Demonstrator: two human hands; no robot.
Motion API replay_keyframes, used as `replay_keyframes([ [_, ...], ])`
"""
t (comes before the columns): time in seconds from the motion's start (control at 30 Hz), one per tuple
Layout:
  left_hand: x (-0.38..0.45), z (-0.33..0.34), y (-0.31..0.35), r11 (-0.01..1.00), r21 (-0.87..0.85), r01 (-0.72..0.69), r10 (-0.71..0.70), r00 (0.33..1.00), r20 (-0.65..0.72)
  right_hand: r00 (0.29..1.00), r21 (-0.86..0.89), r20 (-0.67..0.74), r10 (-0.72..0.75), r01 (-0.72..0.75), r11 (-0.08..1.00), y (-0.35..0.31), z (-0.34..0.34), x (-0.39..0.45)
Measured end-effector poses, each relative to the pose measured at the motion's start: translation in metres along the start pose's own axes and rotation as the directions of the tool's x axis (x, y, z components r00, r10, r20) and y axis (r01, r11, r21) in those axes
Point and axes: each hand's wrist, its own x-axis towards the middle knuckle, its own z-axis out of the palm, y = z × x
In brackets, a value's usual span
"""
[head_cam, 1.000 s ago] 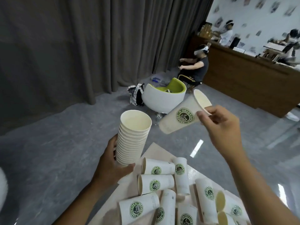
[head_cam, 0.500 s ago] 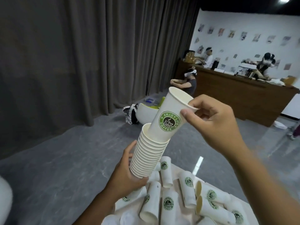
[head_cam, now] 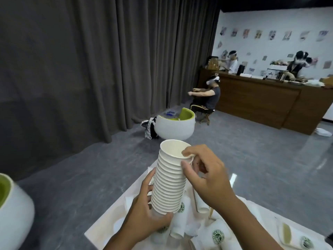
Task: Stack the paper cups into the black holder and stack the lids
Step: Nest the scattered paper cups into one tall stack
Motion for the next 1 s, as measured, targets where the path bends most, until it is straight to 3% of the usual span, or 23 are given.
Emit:
replay_keyframes([
  [0.17, -0.026, 0.013, -0.015, 0.998, 0.015, 0.061, -0.061, 0.998, -0.023, 0.994, 0.093, 0.060, 0.096, -0.101, 0.991, 0.006, -0.006, -0.038],
  [0.23, -0.037, 0.016, -0.027, 0.997, 0.019, 0.071, -0.070, 0.997, -0.041, 0.978, 0.171, 0.068, 0.196, -0.205, 0.964, 0.010, -0.015, -0.054],
  [0.37, -0.055, 0.003, -0.055, 0.992, 0.076, 0.104, -0.096, 0.990, -0.102, 0.880, 0.275, 0.047, 0.472, -0.465, 0.841, 0.033, -0.026, -0.088],
  [0.5, -0.054, -0.015, -0.061, 0.986, 0.041, 0.160, -0.151, 0.972, -0.178, 0.766, 0.268, 0.055, 0.641, -0.630, 0.729, 0.070, -0.015, -0.124],
  [0.7, -0.036, -0.033, -0.074, 0.985, 0.022, 0.171, -0.160, 0.954, -0.252, 0.673, 0.196, 0.135, 0.727, -0.738, 0.646, 0.108, 0.029, -0.162],
  [1.0, 0.006, -0.051, -0.105, 0.984, -0.048, 0.172, -0.178, 0.966, -0.190, 0.613, 0.038, 0.206, 0.763, -0.784, 0.620, 0.164, 0.099, -0.172],
])
